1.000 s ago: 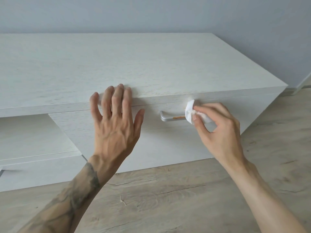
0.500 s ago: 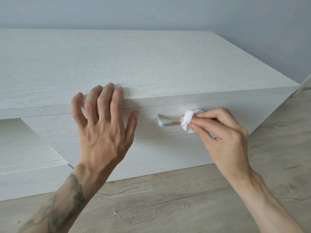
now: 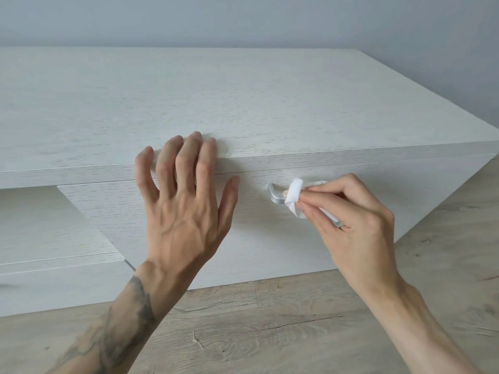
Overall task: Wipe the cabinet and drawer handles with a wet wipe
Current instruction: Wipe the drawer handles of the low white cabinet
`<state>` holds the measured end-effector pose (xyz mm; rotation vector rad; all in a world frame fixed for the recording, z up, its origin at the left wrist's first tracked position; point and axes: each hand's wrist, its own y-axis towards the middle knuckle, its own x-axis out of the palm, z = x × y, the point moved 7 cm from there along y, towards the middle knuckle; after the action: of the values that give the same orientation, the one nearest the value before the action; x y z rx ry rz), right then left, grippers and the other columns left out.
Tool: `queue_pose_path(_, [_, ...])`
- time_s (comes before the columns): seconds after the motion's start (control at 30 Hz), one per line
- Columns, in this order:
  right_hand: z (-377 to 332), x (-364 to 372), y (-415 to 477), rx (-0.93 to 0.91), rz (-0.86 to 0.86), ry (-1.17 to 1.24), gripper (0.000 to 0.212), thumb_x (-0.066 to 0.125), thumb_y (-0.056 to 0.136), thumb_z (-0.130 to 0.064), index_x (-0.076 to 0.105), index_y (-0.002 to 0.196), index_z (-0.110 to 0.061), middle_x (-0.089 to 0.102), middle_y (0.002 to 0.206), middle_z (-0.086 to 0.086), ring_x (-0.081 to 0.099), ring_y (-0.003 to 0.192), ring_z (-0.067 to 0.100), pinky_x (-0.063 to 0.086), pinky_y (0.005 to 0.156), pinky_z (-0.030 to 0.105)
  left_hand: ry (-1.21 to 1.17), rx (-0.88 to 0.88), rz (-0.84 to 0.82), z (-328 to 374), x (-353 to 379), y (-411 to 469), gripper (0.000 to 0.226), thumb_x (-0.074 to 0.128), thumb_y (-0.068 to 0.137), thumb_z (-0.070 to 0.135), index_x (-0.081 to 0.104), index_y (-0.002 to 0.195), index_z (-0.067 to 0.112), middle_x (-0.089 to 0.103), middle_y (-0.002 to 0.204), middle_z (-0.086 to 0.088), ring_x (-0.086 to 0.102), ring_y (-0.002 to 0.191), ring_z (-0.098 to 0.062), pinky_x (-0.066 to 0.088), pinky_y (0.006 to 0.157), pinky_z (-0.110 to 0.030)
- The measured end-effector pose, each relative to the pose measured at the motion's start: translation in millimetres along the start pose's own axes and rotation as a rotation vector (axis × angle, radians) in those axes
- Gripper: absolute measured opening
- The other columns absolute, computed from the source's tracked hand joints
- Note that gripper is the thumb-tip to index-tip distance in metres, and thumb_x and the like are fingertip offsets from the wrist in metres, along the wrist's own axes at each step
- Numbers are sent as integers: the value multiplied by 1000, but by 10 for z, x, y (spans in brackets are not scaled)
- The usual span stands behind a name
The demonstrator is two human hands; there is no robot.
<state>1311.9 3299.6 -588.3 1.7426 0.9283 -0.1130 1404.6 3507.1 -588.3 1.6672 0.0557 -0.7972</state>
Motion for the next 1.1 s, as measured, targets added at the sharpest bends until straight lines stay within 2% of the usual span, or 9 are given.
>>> queue_pose_path(0.1, [52, -57, 51, -18, -50, -12, 13, 79, 92, -7, 82, 105, -9, 67, 97, 5, 68, 92, 17, 54, 80, 28, -5, -4, -3, -5, 1, -5, 58, 50, 112, 42, 48, 152, 0, 52, 152, -20, 41, 143, -39, 17, 125, -57])
queue_pose_path(0.27, [62, -92, 60, -17, -7, -70, 11, 77, 92, -12, 82, 102, -12, 69, 93, 1, 59, 87, 25, 49, 75, 36, -11, -11, 0, 3, 2, -5, 58, 51, 111, 42, 48, 152, 1, 51, 152, -20, 41, 143, -39, 15, 126, -57])
queue_pose_path(0.4, [114, -113, 66, -64, -34, -69, 13, 80, 92, -12, 82, 105, -11, 70, 93, 1, 59, 87, 25, 50, 76, 38, -13, -8, -5, -7, -5, -7, 58, 51, 112, 42, 48, 153, 1, 51, 153, -19, 41, 143, -39, 15, 126, -56])
queue_pose_path(0.53, [212, -242, 31, -2, 28, -76, 13, 78, 91, -13, 82, 104, -12, 69, 92, 2, 60, 89, 27, 50, 77, 39, -20, -16, -5, 0, -5, -13, 58, 50, 112, 42, 48, 152, 1, 50, 153, -19, 41, 143, -39, 16, 126, -58])
queue_pose_path(0.73, [85, -58, 90, -98, -33, -58, 13, 81, 92, -15, 83, 104, -14, 71, 92, -1, 59, 86, 24, 47, 77, 43, -29, -17, -10, -15, 1, -12, 58, 49, 112, 42, 47, 152, 1, 49, 153, -19, 41, 143, -40, 16, 125, -59])
queue_pose_path(0.83, [236, -219, 41, -43, 3, -70, 11, 80, 92, -13, 82, 102, -9, 69, 91, 3, 59, 86, 26, 49, 75, 46, -31, -17, -10, -16, -2, -16, 58, 49, 112, 42, 47, 152, 0, 49, 153, -20, 41, 143, -41, 16, 125, -59])
queue_pose_path(0.97, [125, -78, 27, -40, -9, -16, 12, 74, 96, -13, 82, 103, -8, 69, 93, 5, 64, 87, 30, 52, 74, 45, -39, -17, -11, -7, 1, -18, 57, 50, 112, 41, 47, 152, 0, 49, 153, -20, 41, 143, -40, 18, 125, -61])
queue_pose_path(1.1, [276, -217, 46, -28, -27, -17, 14, 79, 91, -9, 81, 105, -7, 70, 95, 7, 68, 93, 28, 55, 79, 39, -50, -13, -1, -13, -4, -23, 56, 50, 112, 41, 48, 151, 1, 50, 151, -19, 41, 143, -40, 19, 124, -61])
